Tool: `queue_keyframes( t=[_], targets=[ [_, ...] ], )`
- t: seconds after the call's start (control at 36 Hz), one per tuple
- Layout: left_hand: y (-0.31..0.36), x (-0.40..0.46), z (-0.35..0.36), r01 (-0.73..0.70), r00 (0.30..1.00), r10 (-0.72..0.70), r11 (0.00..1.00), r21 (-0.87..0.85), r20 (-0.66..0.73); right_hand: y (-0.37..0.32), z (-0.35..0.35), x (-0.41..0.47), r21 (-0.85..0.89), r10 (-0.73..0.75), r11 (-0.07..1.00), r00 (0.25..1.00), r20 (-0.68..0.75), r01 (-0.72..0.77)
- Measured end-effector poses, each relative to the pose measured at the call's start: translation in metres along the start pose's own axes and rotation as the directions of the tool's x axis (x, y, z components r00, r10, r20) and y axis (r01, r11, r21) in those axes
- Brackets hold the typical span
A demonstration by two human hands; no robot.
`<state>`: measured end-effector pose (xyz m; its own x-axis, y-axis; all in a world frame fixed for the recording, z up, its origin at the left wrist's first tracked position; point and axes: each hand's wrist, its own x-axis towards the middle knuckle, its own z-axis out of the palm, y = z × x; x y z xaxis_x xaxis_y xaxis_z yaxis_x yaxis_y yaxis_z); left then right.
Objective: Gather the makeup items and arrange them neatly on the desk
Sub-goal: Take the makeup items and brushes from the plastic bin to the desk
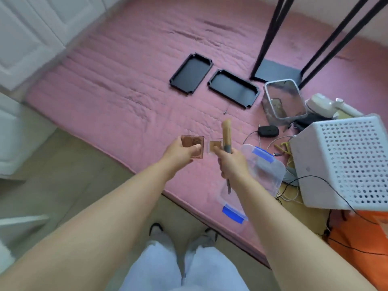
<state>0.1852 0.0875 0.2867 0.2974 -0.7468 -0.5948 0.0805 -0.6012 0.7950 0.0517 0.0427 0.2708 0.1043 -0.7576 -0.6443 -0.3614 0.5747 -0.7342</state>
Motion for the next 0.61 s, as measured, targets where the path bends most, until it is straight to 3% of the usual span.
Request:
queue_keyframes(
  t=[0.17, 0.36, 0.61],
  targets=[
    [0.006, -0.046, -0.129, -0.063, 0.984, 0.051, 0.996, -0.068, -0.168, -0.046, 0.108, -0.045, -0.115, -0.081, 0.988, 0.979, 0.187, 0.103],
    [-0.022, -0.091, -0.264, -0.123, 0.944, 0.022, 0.95, -0.286, -0.33, -0.069, 0.244, -0.1, -0.086, -0.042, 0.994, 0.944, 0.328, 0.074],
    [-0.072, -0.139, -0.441, -0.206, 0.814, -0.107, 0.865, -0.456, -0.57, -0.1, 0.436, -0.164, -0.232, -0.079, 0.946, 0.854, 0.514, 0.227]
  ],
)
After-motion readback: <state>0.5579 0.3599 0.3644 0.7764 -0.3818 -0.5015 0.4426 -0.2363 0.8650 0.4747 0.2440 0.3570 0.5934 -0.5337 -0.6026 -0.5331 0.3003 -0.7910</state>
